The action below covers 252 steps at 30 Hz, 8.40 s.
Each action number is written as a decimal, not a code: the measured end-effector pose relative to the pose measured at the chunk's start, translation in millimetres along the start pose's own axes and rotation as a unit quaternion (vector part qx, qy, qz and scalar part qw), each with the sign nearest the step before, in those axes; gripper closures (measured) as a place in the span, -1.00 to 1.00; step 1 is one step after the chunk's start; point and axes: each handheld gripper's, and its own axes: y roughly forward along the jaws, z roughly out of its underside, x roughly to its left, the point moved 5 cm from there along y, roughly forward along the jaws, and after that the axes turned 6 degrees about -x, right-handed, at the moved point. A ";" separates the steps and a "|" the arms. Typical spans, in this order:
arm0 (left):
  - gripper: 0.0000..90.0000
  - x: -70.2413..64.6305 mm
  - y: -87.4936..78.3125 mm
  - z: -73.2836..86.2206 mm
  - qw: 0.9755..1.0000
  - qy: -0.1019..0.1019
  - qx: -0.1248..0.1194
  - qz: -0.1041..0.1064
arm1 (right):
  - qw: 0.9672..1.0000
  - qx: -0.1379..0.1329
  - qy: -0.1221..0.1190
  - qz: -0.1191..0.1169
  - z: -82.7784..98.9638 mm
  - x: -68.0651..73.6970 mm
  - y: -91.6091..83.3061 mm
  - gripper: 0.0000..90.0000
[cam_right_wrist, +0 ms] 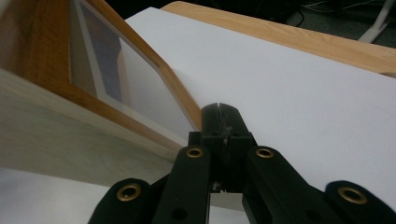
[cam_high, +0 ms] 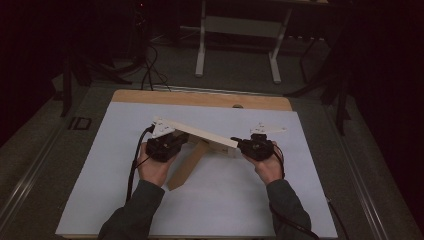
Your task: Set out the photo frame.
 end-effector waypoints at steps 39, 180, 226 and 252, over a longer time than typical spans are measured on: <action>1.00 -29.5 23.6 -2.5 0.999 0.014 0.019 0.021 | 1.000 -0.005 -0.007 -0.010 -1.8 6.0 -5.6 1.00; 0.70 7.3 9.1 -13.7 0.995 -0.047 0.003 0.083 | 0.989 0.024 -0.116 -0.088 -8.0 79.0 20.0 0.96; -0.29 -30.2 -12.5 -20.2 0.998 -0.043 -0.008 0.052 | 0.997 0.043 -0.068 -0.015 10.7 30.8 2.5 0.24; 0.54 2.8 -30.7 -18.5 0.998 -0.045 0.010 0.046 | 0.997 0.036 -0.062 0.001 8.9 17.0 -4.2 0.21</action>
